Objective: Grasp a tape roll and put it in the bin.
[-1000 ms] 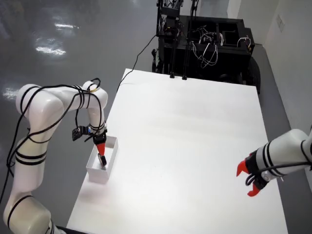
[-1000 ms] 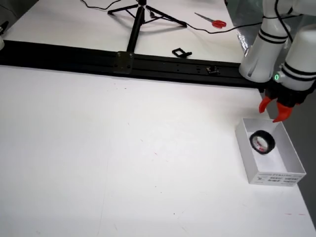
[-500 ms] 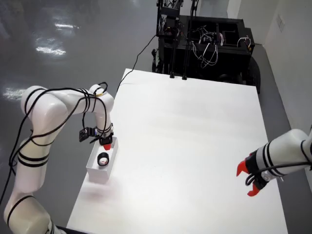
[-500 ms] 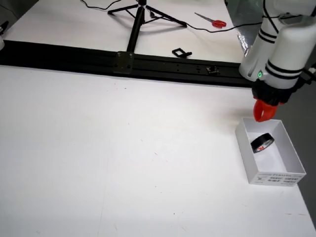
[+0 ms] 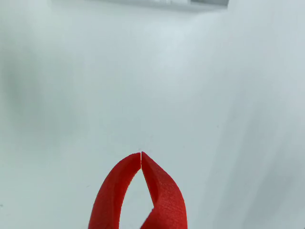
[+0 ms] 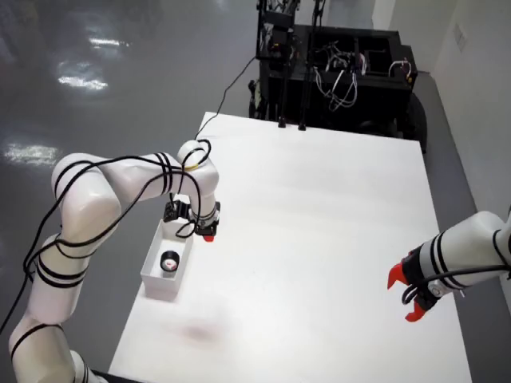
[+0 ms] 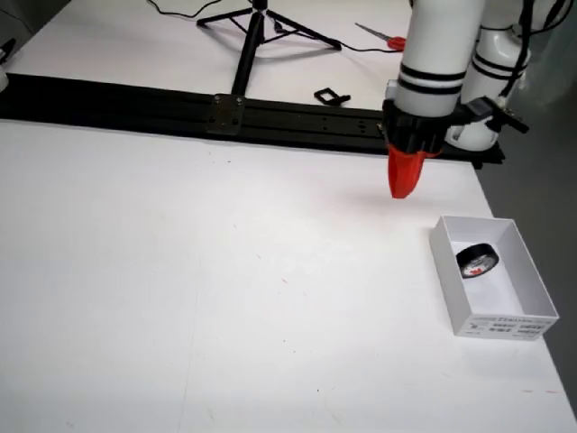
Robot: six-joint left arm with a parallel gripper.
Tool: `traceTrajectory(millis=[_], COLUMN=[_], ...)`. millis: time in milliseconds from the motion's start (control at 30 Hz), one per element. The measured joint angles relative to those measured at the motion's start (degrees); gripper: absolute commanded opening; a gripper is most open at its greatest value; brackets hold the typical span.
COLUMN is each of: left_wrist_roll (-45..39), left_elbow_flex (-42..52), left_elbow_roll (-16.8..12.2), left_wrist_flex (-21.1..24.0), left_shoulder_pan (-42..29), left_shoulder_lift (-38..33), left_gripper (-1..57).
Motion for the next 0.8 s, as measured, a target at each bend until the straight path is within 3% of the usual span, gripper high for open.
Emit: traceTrajectory(millis=[300,800], left_wrist_roll=[0.87,12.59], left_elbow_flex=[-5.24,-14.72], left_elbow_roll=[1.43,1.16], left_wrist_flex=[1.72,1.78], left_shoulder_pan=[-10.61,-25.22], left_shoulder_lift=[0.08,-1.4], left_gripper=[-0.5,-0.4])
